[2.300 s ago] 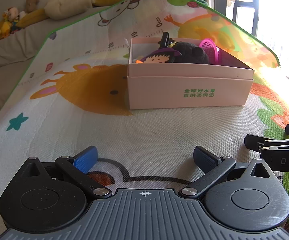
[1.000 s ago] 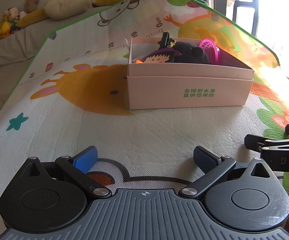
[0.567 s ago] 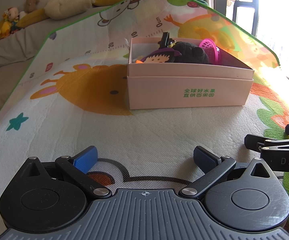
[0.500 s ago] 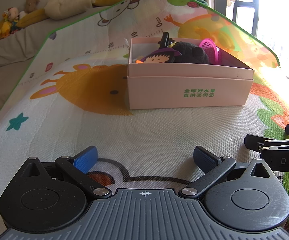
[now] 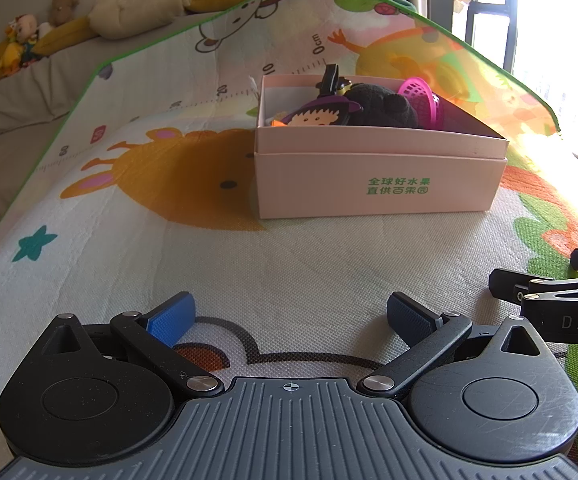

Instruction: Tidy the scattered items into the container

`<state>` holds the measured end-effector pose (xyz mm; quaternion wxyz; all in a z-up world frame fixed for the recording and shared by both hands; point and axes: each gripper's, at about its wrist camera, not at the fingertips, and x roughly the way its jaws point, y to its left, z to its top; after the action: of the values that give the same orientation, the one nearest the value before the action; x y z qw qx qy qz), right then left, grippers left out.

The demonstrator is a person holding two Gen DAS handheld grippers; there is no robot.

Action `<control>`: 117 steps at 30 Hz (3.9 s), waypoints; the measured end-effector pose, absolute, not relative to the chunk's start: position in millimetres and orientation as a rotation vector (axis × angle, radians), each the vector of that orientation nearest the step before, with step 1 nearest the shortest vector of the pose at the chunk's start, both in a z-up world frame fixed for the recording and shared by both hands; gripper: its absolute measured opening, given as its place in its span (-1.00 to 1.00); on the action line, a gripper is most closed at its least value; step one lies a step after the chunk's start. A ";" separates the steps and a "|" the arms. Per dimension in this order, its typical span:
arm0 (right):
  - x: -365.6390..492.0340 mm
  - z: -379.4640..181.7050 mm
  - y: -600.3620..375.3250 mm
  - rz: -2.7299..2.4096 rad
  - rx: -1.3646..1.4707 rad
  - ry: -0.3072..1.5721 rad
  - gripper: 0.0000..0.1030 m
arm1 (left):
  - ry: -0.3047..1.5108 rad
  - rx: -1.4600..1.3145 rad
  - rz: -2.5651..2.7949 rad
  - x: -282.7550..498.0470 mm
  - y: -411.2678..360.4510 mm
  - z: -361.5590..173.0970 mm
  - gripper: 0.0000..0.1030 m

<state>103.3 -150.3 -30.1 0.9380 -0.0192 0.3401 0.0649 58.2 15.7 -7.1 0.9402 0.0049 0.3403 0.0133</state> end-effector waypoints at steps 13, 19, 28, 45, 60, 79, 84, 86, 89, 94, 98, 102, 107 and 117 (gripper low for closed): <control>103.3 -30.1 -150.4 0.133 -0.039 0.695 1.00 | 0.695 0.010 0.027 58.2 15.6 -7.1 1.00; 103.2 -30.1 -151.1 0.133 -0.039 0.695 1.00 | 0.695 0.010 0.027 58.2 15.5 -7.1 1.00; 103.1 -30.2 -151.4 0.133 -0.039 0.695 1.00 | 0.694 0.010 0.027 58.2 15.4 -7.1 1.00; 102.8 -29.8 -152.8 0.133 -0.037 0.695 1.00 | 0.694 0.012 0.028 58.2 15.6 -7.2 1.00; 103.3 -30.5 -152.1 0.132 -0.040 0.694 1.00 | 0.717 -0.063 0.030 64.7 20.8 -3.2 1.00; 103.3 -30.3 -152.0 0.133 -0.039 0.695 1.00 | 0.714 0.002 0.006 61.7 18.6 -5.5 1.00; 103.4 -30.3 -152.8 0.133 -0.038 0.695 1.00 | 0.714 0.001 0.005 61.4 18.7 -5.4 1.00; 103.4 -30.4 -152.5 0.133 -0.038 0.695 1.00 | 0.714 0.002 0.005 61.2 18.6 -5.5 1.00; 103.5 -30.4 -152.3 0.133 -0.038 0.695 1.00 | 0.714 0.001 0.005 61.0 18.8 -5.5 1.00; 103.5 -30.5 -151.6 0.133 -0.039 0.695 1.00 | 0.714 0.002 0.005 60.6 18.7 -5.3 1.00; 103.5 -30.5 -151.6 0.133 -0.038 0.695 1.00 | 0.714 0.002 0.005 60.6 18.5 -5.3 1.00; 103.6 -30.5 -152.3 0.133 -0.038 0.695 1.00 | 0.714 0.001 0.005 60.7 18.6 -5.3 1.00; 103.6 -30.5 -152.4 0.133 -0.039 0.695 1.00 | 0.720 0.003 0.007 61.1 18.5 -4.6 1.00; 103.6 -30.5 -152.4 0.133 -0.039 0.695 1.00 | 0.726 0.006 -0.002 61.7 19.2 -4.1 1.00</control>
<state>103.6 -152.4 -30.5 0.9380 -0.0190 0.3401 0.0651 61.7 19.2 -4.1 0.9347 0.0031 0.3553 -0.0009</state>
